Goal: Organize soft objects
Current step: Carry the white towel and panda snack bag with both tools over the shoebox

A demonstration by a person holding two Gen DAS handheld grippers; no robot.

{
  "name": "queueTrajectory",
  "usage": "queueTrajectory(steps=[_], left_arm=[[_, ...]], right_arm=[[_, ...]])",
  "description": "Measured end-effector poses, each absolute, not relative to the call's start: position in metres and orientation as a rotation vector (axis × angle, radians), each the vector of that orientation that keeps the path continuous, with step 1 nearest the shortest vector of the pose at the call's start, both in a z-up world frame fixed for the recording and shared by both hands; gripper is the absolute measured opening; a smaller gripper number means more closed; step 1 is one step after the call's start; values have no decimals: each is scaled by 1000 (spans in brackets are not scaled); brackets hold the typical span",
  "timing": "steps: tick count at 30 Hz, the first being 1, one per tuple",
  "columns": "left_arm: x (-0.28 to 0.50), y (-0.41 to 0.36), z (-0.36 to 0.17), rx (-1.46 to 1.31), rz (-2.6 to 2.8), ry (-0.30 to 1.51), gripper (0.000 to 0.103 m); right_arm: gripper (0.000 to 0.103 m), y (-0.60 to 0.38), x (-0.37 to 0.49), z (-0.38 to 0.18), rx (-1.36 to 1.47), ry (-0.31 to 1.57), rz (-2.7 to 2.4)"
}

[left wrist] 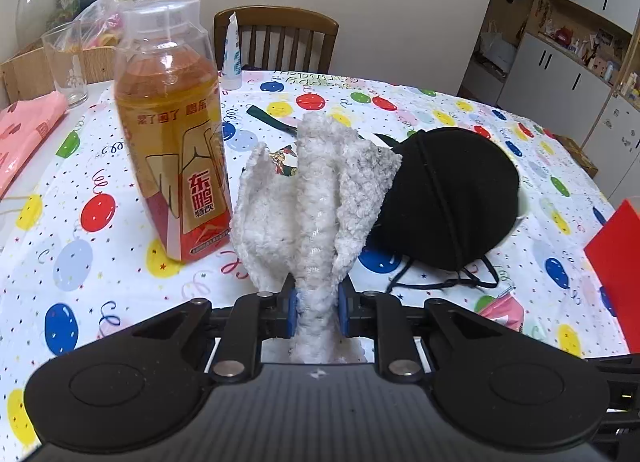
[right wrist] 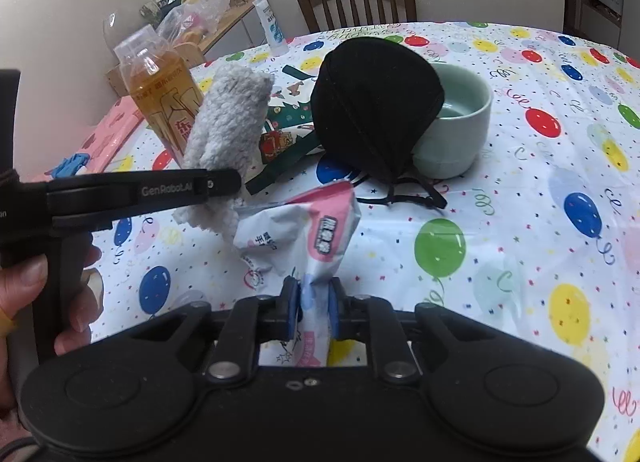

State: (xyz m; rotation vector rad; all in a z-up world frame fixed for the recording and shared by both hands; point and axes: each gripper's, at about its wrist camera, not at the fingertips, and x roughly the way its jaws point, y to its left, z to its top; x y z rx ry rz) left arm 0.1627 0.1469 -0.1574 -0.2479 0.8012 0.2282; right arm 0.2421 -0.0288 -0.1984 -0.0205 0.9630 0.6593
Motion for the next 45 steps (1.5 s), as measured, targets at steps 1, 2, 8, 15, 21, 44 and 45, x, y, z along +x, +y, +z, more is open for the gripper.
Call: queueTrajectory(steps=[1, 2, 8, 15, 21, 44, 45], left_arm=[[161, 146, -156, -251, 228, 801, 19], [158, 146, -154, -259, 227, 801, 19], [144, 139, -141, -269, 207, 795, 19], [132, 120, -124, -275, 156, 794, 19], [129, 99, -112, -292, 92, 801, 19], [167, -40, -76, -217, -220, 806, 19], [169, -48, -74, -204, -228, 802, 19]], right_arm=[[13, -31, 241, -197, -15, 962, 661], [13, -34, 240, -196, -10, 964, 660], [12, -56, 236, -186, 56, 957, 643], [12, -95, 233, -168, 146, 943, 604], [12, -133, 233, -151, 176, 918, 565], [12, -298, 249, -105, 336, 787, 299], [12, -304, 251, -104, 349, 789, 286]])
